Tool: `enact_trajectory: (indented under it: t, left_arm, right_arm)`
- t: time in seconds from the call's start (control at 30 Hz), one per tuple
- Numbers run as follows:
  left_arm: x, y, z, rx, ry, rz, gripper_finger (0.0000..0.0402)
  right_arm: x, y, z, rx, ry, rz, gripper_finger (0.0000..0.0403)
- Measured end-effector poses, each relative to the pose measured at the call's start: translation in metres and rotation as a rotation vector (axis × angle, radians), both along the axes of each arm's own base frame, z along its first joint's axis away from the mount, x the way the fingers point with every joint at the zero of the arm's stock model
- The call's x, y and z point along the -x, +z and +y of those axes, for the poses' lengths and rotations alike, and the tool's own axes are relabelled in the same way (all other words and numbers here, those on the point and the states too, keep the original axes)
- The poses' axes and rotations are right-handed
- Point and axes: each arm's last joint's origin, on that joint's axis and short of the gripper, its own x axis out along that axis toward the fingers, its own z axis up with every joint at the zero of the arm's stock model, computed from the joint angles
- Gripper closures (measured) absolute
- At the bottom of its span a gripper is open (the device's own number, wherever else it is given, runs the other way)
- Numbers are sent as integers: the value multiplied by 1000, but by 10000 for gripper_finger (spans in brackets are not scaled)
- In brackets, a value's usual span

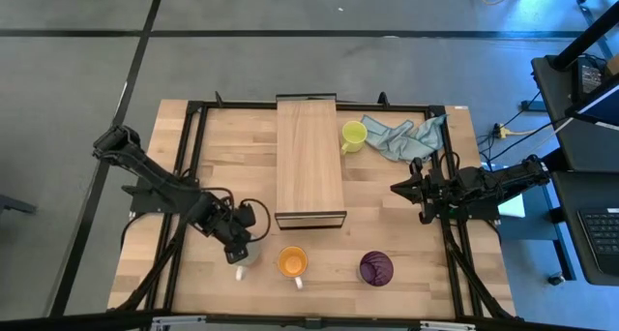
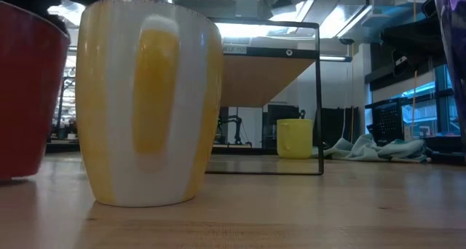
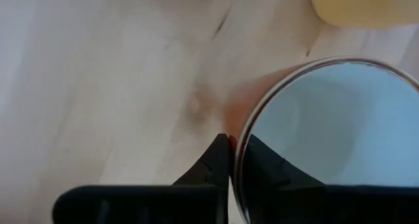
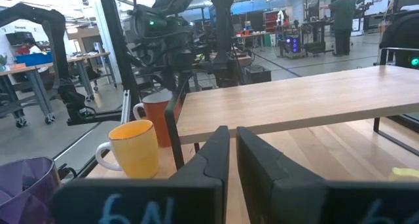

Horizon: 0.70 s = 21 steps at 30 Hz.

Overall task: Stack small to large cups/mugs on shelf
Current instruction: Put the orange mug on the shelf

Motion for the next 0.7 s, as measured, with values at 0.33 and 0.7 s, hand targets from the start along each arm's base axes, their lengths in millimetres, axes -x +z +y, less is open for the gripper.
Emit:
enact_trajectory:
  t: [0.33, 0.7]
  left_arm:
    - [-1, 5, 1, 10, -4, 12, 387]
    - [0, 23, 0, -32, 3, -3, 387]
  right_arm:
    - [0, 0, 0, 0, 0, 0, 371]
    - [0, 0, 0, 0, 0, 0, 371]
